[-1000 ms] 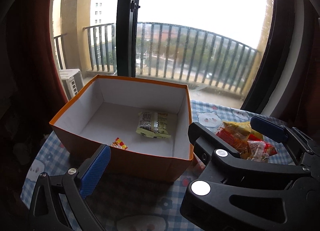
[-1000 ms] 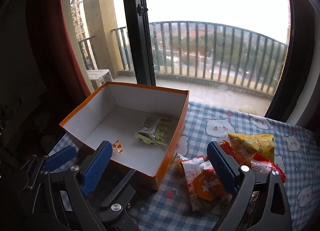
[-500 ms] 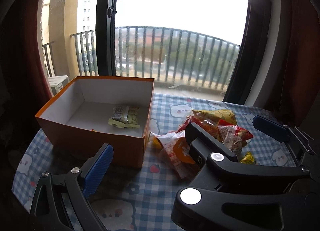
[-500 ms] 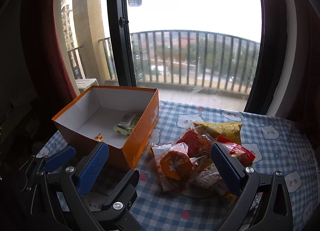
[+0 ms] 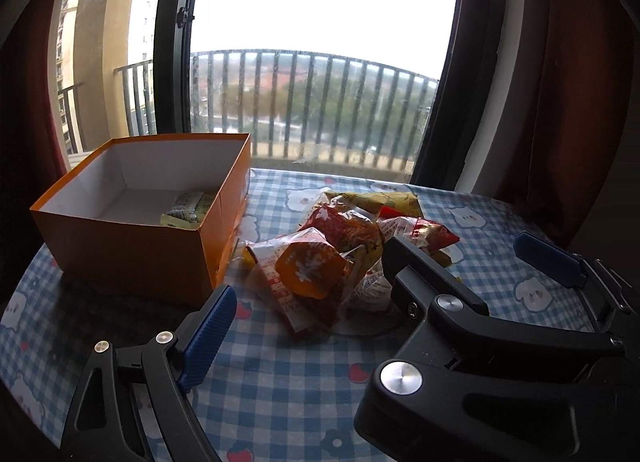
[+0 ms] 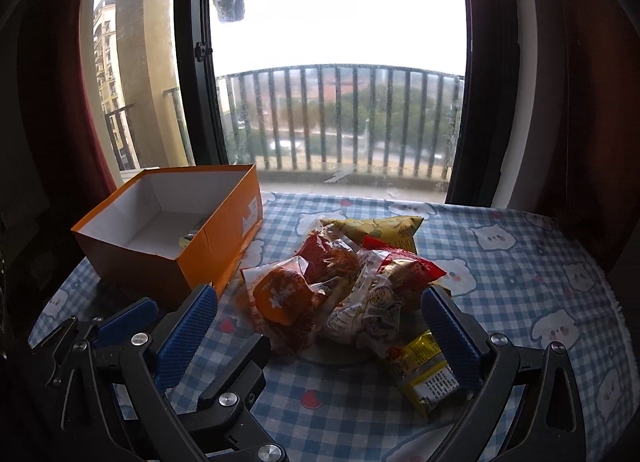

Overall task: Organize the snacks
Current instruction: 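Grasp the yellow wafer packet with the right tool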

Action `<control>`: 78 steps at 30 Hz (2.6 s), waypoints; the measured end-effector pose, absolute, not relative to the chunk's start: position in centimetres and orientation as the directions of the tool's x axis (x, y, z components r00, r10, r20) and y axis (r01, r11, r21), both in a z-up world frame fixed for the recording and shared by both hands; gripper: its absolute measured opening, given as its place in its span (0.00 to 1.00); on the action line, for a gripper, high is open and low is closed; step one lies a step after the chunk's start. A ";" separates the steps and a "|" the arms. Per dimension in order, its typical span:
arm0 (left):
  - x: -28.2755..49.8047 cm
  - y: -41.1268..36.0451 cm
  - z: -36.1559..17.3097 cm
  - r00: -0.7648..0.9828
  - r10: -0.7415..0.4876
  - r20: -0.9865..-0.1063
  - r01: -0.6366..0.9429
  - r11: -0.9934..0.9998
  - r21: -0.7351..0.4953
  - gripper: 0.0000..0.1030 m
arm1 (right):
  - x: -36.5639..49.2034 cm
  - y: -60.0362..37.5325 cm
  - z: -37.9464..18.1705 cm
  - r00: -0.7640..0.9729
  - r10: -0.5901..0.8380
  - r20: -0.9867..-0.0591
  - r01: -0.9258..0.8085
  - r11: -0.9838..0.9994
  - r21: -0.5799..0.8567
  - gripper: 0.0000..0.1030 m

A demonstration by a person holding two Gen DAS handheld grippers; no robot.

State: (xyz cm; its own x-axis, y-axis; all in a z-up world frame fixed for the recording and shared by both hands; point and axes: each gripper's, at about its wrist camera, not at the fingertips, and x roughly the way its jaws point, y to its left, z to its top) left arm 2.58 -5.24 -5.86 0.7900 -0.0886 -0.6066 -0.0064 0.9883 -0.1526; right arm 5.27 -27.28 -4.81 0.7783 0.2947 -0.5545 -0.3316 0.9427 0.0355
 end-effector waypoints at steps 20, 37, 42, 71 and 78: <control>4.8 -10.5 -12.0 0.698 -0.182 -0.692 0.094 0.982 -0.163 0.79 | 6.4 -33.8 -10.6 0.767 0.208 -0.607 -0.208 0.976 0.071 1.00; 7.7 -12.6 -16.5 0.584 -0.206 -0.785 0.123 0.979 -0.165 0.58 | 10.3 -36.5 -16.6 0.667 0.148 -0.731 -0.129 0.988 0.083 1.00; 9.0 -13.2 -17.0 0.584 -0.183 -0.791 0.121 0.983 -0.137 0.57 | 11.7 -36.7 -17.6 0.632 0.153 -0.760 -0.128 0.987 0.093 1.00; 10.3 -13.9 -16.9 0.618 -0.094 -0.781 0.132 0.991 -0.015 0.83 | 12.6 -38.3 -18.9 0.600 0.173 -0.781 -0.089 0.985 0.150 0.80; 10.1 -14.0 -14.8 0.671 -0.068 -0.739 0.113 0.994 0.012 0.83 | 11.4 -40.3 -17.1 0.645 0.165 -0.746 -0.038 0.982 0.184 0.79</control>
State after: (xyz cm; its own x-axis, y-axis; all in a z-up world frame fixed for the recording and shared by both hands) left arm 10.11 -13.97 -14.77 0.6708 -0.0676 -0.7386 0.1131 0.9935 0.0118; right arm 11.37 -40.31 -17.13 0.6448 0.1648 -0.7464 -0.0380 0.9822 0.1840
